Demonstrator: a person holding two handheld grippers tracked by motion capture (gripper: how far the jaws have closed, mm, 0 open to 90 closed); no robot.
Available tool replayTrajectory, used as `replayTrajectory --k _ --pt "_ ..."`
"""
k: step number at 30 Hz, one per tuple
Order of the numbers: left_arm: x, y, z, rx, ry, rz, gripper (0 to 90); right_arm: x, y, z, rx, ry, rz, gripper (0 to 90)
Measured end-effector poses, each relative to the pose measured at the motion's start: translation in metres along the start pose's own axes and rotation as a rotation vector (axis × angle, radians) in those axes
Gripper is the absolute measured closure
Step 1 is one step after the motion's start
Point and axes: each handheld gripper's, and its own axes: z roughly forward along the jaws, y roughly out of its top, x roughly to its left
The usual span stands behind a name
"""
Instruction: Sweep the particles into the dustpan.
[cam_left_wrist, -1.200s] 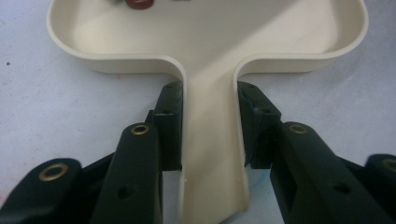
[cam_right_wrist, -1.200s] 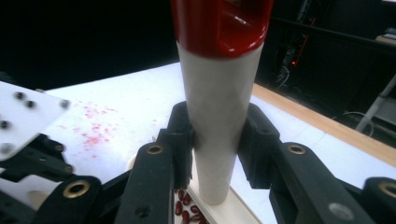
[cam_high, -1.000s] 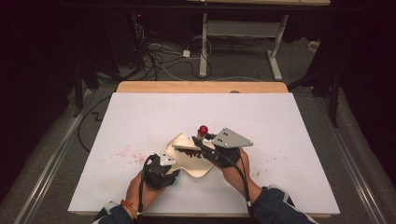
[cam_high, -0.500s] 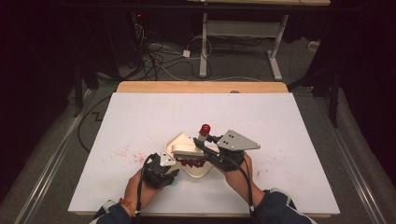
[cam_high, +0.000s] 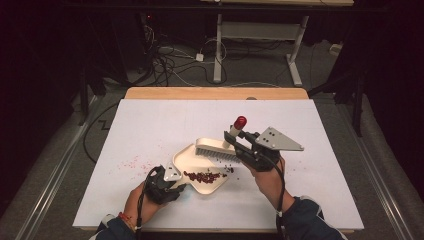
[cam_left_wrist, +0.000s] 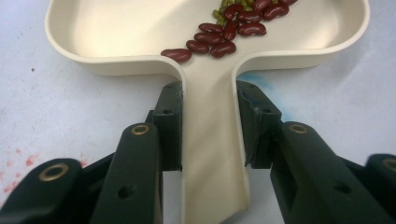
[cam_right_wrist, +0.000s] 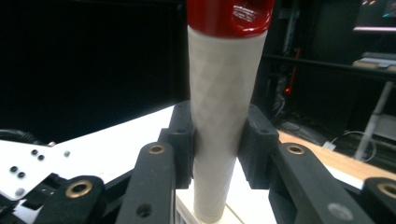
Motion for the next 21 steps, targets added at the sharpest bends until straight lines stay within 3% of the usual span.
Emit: replayTrajectory --k 6,14,17,21 --pt "-0.001 -0.004 -0.008 0.023 -0.027 0.024 62.8 -0.012 0.003 -0.025 0.033 -0.066 -0.060 70.0" --pt "-0.011 -0.004 -0.010 0.035 -0.052 0.047 62.9 -0.031 -0.012 -0.062 0.122 -0.164 -0.097 69.9" --pt "-0.013 -0.003 -0.006 0.043 -0.054 0.046 62.9 -0.034 -0.021 -0.065 0.149 -0.218 -0.110 70.0" --pt "-0.017 0.000 -0.003 0.050 -0.057 0.056 62.9 -0.028 -0.028 -0.056 0.186 -0.211 -0.128 70.0"
